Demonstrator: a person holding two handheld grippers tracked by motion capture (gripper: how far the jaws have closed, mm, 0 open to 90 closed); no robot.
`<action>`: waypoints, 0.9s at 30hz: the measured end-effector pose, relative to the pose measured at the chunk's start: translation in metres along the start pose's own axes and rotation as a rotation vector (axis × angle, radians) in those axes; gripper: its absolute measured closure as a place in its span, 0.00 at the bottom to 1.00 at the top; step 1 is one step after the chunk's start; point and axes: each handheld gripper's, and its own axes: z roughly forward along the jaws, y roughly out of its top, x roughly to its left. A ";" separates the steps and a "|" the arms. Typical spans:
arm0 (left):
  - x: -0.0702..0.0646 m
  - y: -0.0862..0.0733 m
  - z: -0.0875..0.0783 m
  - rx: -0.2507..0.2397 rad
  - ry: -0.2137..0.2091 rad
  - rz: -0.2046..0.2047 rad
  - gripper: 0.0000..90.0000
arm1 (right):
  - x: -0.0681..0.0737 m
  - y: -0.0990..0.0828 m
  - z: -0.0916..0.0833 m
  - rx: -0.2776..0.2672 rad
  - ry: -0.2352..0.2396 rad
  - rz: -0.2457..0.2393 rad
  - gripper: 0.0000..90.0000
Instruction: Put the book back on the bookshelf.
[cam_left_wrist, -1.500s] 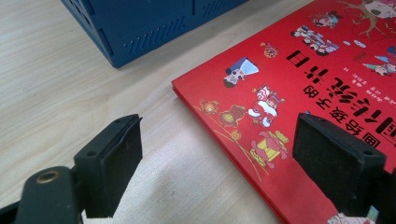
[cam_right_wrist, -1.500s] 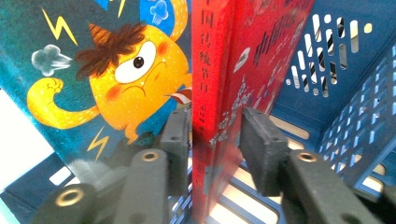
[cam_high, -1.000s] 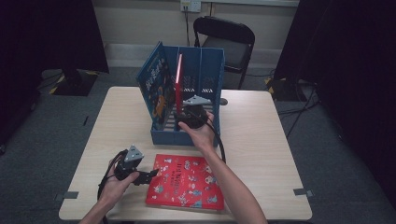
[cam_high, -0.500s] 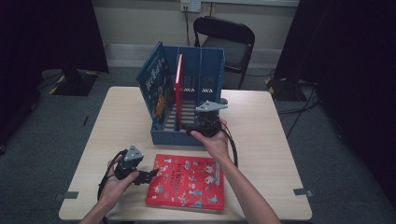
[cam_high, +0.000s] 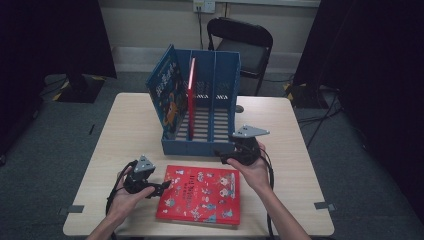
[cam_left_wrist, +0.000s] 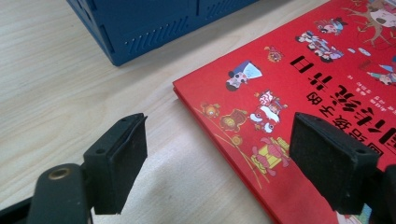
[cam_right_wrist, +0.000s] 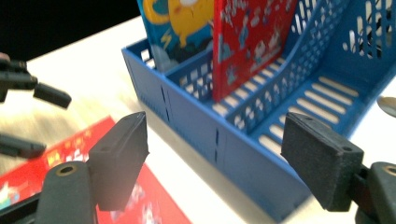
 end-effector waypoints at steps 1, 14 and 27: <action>0.000 0.000 0.000 0.003 0.001 0.006 0.22 | 0.000 -0.004 -0.003 0.007 -0.003 0.003 0.25; -0.008 0.001 0.002 0.006 0.004 -0.003 0.22 | 0.003 -0.059 -0.016 0.096 0.002 0.035 0.27; -0.013 -0.002 0.014 0.012 -0.040 0.018 0.36 | 0.008 -0.077 0.016 0.202 0.073 -0.023 0.28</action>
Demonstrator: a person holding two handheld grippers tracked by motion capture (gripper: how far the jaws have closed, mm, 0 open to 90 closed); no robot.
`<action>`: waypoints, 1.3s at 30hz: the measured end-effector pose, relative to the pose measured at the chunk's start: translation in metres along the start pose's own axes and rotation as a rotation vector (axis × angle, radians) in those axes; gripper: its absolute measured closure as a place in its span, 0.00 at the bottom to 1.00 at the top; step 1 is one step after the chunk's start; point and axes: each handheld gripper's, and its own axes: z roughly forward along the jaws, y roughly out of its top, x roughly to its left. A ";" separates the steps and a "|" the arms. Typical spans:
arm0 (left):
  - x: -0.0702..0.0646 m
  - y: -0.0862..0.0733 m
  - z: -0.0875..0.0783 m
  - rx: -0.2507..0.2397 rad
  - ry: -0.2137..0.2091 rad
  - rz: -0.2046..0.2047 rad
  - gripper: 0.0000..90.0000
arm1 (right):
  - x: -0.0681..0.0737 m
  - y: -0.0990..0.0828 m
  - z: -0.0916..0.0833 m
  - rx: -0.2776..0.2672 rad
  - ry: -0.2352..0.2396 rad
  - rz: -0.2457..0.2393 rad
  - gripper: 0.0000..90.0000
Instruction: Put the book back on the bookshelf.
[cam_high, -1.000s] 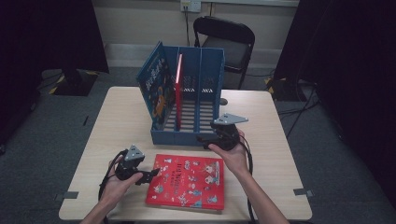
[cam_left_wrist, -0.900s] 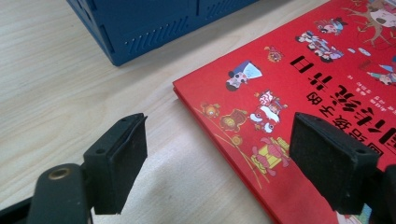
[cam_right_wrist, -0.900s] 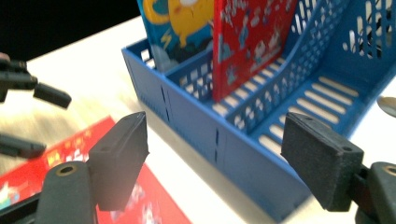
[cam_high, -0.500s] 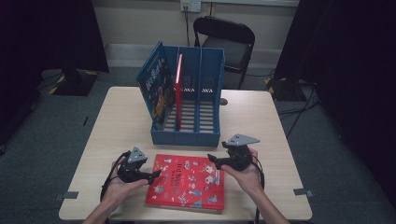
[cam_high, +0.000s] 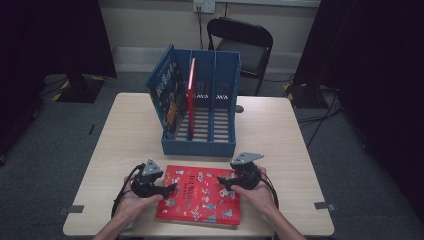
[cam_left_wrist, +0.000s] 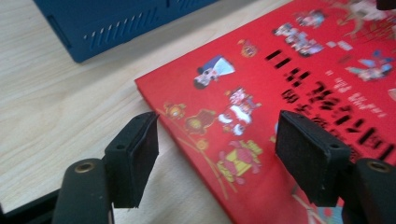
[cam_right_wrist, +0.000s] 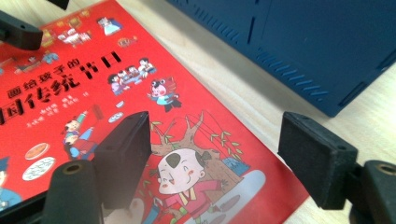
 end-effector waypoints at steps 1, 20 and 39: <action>0.000 0.000 0.001 -0.009 0.001 -0.010 0.37 | 0.000 0.000 0.001 0.002 0.010 0.004 0.28; 0.005 0.000 0.007 0.009 -0.054 -0.114 0.34 | 0.012 -0.006 0.000 0.035 -0.021 -0.076 0.32; 0.001 0.015 0.018 -0.011 0.002 -0.043 0.45 | 0.009 -0.010 -0.006 0.006 -0.022 -0.044 0.26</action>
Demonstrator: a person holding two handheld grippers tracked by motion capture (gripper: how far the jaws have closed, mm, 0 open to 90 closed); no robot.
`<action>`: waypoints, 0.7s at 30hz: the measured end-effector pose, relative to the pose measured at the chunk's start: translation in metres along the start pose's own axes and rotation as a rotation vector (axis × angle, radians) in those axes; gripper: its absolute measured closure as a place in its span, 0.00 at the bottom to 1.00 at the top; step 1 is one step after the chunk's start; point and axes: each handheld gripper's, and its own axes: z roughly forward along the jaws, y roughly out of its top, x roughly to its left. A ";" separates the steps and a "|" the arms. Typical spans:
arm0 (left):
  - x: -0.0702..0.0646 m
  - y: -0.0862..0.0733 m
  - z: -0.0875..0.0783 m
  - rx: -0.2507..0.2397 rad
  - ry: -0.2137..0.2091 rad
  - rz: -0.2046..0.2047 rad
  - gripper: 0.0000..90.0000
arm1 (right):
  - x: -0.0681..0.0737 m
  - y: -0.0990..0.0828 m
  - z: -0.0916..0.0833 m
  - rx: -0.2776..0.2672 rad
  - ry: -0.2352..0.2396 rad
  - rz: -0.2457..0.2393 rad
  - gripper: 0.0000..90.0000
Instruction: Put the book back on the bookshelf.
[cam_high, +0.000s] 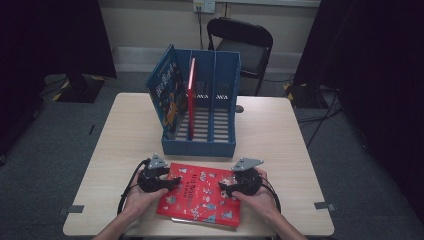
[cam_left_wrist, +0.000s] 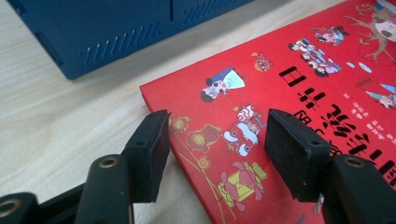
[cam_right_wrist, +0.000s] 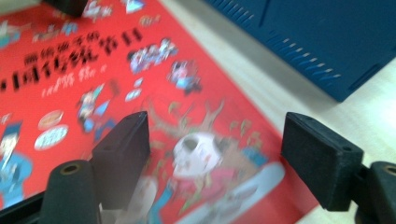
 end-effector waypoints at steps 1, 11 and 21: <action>0.000 0.001 0.002 -0.006 -0.003 0.009 0.45 | -0.001 0.000 0.001 -0.004 0.009 0.003 0.26; -0.003 0.010 0.014 -0.015 -0.021 0.019 0.44 | 0.007 -0.004 0.000 -0.001 0.014 -0.026 0.28; -0.012 0.029 0.037 -0.020 -0.056 0.039 0.44 | 0.000 -0.005 0.002 0.007 0.034 0.023 0.27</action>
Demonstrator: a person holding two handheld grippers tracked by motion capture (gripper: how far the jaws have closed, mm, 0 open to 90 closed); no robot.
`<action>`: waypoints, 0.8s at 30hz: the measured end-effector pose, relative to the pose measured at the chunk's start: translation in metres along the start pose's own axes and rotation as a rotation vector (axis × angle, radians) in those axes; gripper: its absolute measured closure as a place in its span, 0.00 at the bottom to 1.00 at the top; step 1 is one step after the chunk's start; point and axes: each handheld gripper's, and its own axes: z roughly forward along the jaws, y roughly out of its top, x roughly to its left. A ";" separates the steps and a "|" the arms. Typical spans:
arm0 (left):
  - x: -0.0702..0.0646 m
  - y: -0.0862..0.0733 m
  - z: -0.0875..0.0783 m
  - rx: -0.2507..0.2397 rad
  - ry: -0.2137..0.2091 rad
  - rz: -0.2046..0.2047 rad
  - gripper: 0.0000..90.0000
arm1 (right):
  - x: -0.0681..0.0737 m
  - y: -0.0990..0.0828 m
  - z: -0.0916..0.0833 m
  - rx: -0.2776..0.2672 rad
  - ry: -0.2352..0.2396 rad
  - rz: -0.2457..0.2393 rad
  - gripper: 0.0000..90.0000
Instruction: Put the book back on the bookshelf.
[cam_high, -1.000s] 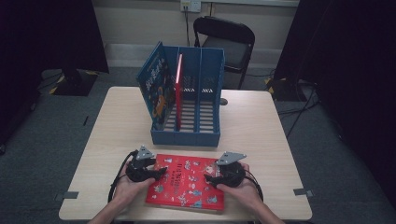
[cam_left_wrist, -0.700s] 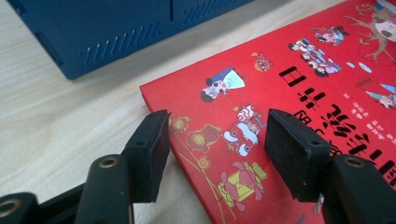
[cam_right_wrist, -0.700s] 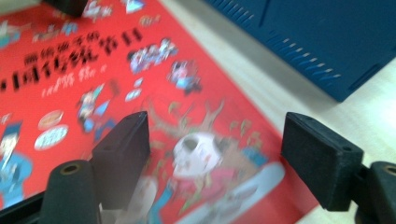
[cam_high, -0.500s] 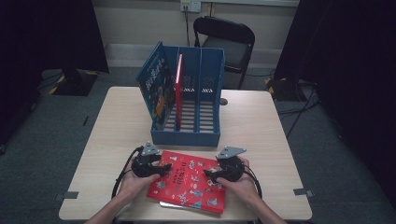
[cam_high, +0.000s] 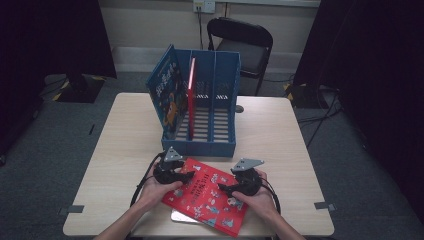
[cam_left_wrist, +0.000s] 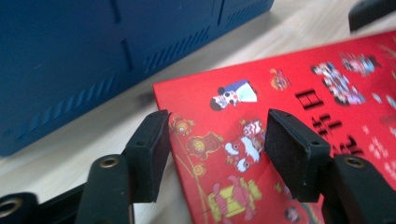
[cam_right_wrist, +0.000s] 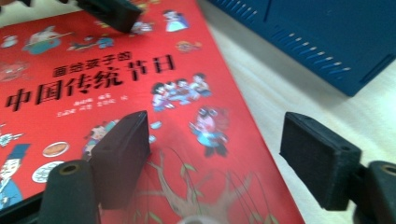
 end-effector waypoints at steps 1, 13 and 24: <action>0.000 0.001 0.001 0.003 -0.005 -0.005 0.43 | 0.001 0.000 -0.001 0.002 -0.002 0.003 0.28; -0.011 -0.019 -0.026 0.062 -0.061 0.008 0.31 | 0.004 -0.002 -0.002 0.011 0.001 0.016 0.29; -0.018 -0.045 -0.056 0.089 -0.074 0.032 0.29 | 0.007 -0.007 -0.007 0.012 -0.006 0.027 0.30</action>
